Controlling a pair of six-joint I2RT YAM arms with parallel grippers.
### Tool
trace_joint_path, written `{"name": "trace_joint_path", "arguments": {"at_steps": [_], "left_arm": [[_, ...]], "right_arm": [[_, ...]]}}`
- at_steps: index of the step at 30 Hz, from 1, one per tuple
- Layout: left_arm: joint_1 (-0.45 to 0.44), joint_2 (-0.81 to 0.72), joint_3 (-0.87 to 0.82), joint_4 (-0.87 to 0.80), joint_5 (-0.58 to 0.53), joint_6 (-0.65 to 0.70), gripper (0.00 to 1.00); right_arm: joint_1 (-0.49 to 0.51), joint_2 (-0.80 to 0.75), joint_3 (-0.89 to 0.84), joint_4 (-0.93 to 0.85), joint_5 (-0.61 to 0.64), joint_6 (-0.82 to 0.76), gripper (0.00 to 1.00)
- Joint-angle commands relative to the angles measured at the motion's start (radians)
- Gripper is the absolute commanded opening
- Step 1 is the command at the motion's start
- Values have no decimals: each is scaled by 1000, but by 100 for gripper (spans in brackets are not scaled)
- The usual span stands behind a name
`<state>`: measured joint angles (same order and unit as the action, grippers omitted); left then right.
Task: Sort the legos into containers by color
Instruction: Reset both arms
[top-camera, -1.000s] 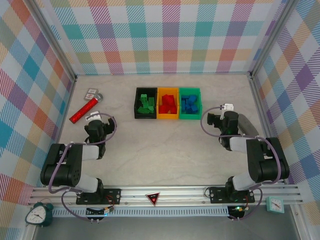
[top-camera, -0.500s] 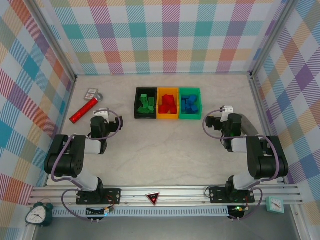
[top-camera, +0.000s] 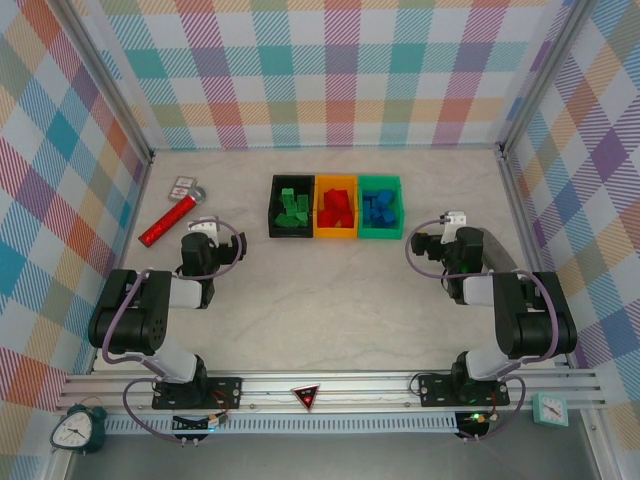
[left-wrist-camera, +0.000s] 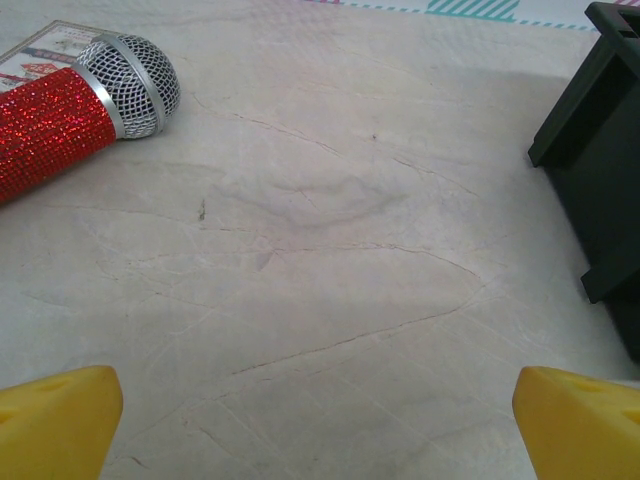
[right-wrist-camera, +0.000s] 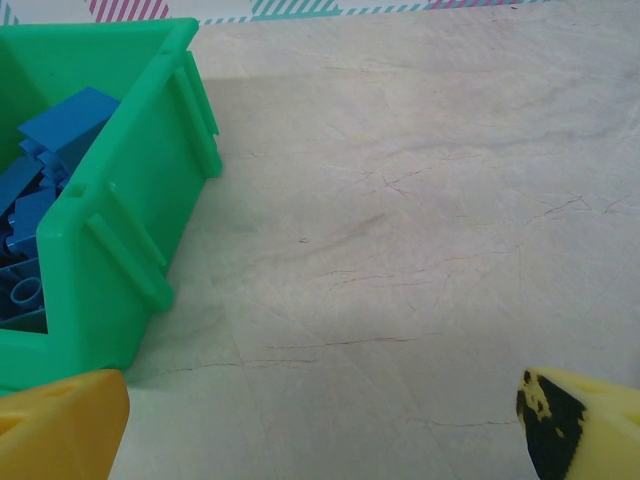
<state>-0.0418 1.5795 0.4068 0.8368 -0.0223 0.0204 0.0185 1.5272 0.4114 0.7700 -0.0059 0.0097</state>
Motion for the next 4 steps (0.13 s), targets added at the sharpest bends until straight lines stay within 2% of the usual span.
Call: {"name": "trace_joint_path", "arguments": {"at_steps": [1, 4], "left_arm": [[-4, -1, 12, 5, 16, 19, 100], [-4, -1, 13, 5, 16, 19, 100]], "right_arm": [[-6, 3, 6, 37, -26, -9, 99], [-6, 4, 3, 40, -23, -10, 99]]}}
